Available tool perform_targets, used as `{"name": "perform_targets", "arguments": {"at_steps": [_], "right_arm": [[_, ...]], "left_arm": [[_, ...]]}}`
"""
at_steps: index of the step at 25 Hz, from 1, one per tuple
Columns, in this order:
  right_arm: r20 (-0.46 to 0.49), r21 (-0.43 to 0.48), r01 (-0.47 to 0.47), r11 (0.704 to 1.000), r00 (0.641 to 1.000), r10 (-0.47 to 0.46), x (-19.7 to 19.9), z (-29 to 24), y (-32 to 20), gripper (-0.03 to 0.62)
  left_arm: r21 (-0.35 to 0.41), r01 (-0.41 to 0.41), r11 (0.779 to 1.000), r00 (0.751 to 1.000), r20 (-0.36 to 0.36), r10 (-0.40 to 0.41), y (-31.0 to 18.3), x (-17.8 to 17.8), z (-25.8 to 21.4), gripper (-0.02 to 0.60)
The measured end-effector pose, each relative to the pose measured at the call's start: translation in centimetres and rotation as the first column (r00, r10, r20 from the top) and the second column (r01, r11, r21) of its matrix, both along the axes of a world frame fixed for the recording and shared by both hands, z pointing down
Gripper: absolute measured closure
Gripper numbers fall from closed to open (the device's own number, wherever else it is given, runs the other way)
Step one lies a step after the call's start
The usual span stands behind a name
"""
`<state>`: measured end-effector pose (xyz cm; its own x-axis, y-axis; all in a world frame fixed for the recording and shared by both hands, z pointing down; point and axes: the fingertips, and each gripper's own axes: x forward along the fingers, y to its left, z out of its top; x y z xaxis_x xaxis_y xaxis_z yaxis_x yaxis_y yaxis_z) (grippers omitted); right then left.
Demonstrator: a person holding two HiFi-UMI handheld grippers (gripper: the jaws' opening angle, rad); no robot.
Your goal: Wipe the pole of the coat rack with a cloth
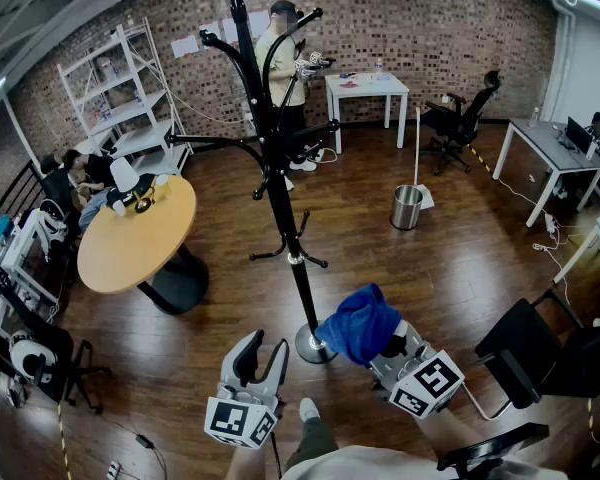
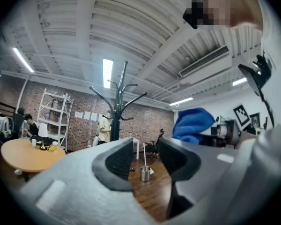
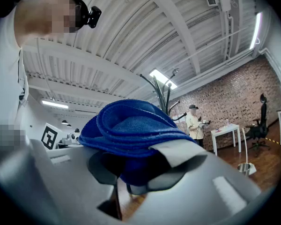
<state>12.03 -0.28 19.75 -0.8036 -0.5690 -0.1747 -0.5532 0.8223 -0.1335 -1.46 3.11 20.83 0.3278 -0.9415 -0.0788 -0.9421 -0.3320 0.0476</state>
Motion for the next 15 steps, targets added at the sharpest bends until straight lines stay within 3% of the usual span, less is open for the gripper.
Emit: {"name": "perform_targets", "arguments": {"at_steps": [5,10,12,15], "right_arm": [[0.022,0.131,-0.017,0.991,1.000,0.014,-4.8,-6.7,-6.4,0.494],[0.067,0.262,-0.098,0.960,0.994,0.084,-10.0,-19.2,-16.8,0.494],[0.051,0.232,-0.095,0.968,0.995,0.086,-12.6,-23.4,-20.9,0.494],[0.049,0.057,-0.046,0.997,0.998,0.043,-15.8,-26.6,-25.6,0.494]], "left_arm": [[0.050,0.014,0.999,1.000,-0.003,-0.014,-4.4,-5.4,-2.3,0.419],[0.140,-0.026,0.990,0.999,0.023,0.023,-8.6,-9.8,-6.2,0.423],[0.162,-0.031,0.986,0.999,0.029,0.027,-9.7,-11.7,-7.2,0.427],[0.160,-0.042,0.986,0.999,0.034,0.037,-11.3,-13.6,-7.3,0.434]]}}
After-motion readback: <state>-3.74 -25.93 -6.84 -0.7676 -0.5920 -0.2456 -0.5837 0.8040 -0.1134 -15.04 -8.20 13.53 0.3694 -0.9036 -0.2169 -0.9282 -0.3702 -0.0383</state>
